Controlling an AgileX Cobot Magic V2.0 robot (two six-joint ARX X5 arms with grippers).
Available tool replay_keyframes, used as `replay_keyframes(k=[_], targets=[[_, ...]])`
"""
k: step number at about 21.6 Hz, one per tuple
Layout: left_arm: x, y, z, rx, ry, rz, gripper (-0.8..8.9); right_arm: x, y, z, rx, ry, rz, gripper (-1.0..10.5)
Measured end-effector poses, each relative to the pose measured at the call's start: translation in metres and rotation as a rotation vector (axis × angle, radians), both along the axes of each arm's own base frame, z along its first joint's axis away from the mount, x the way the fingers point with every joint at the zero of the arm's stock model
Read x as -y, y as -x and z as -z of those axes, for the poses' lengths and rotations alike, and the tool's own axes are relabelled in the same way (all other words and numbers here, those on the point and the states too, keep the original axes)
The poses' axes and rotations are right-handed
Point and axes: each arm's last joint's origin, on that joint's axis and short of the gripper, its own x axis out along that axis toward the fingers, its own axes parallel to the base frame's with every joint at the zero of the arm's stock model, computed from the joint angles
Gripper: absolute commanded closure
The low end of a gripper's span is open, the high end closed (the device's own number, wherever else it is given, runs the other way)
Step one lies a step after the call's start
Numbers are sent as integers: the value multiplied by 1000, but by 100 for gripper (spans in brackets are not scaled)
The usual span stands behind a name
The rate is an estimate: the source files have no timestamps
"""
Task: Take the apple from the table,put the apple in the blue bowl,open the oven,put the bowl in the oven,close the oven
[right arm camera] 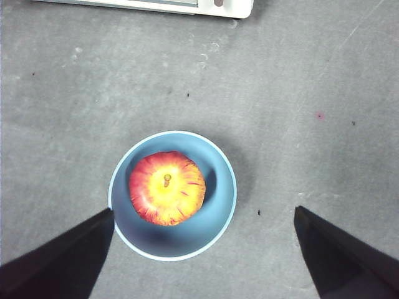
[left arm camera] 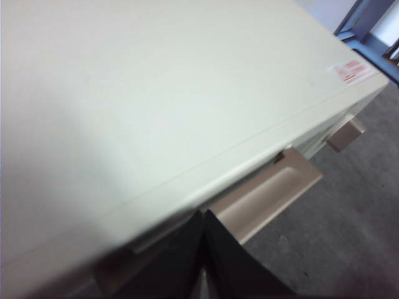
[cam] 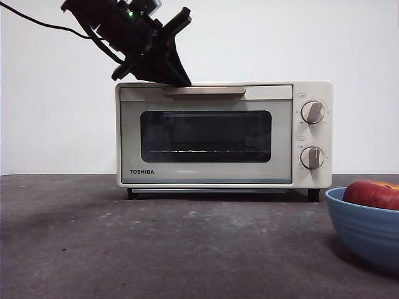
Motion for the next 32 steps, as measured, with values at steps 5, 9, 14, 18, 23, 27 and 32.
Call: replay_keyframes(k=[5, 9, 14, 18, 23, 27, 32], targets=[[3, -1, 0, 13, -16, 4, 807, 0, 0, 0, -1, 0, 0, 489], [10, 5, 0, -24, -38, 29, 807, 0, 0, 0, 0, 0, 1, 489], [26, 29, 3, -136, -110, 117, 806, 1, -1, 0, 20, 31, 41, 489], [40, 51, 22, -295, -204, 196, 806, 2, -1, 0, 24, 30, 68, 489], [42, 61, 36, -387, -269, 210, 806, 5, -2, 1, 10, 34, 99, 490], [32, 71, 8, -308, -232, 191, 806, 2, -14, 7, -69, 75, 130, 490], [2, 92, -41, -183, -152, 153, 806, -7, -45, 22, -210, 113, 120, 513]])
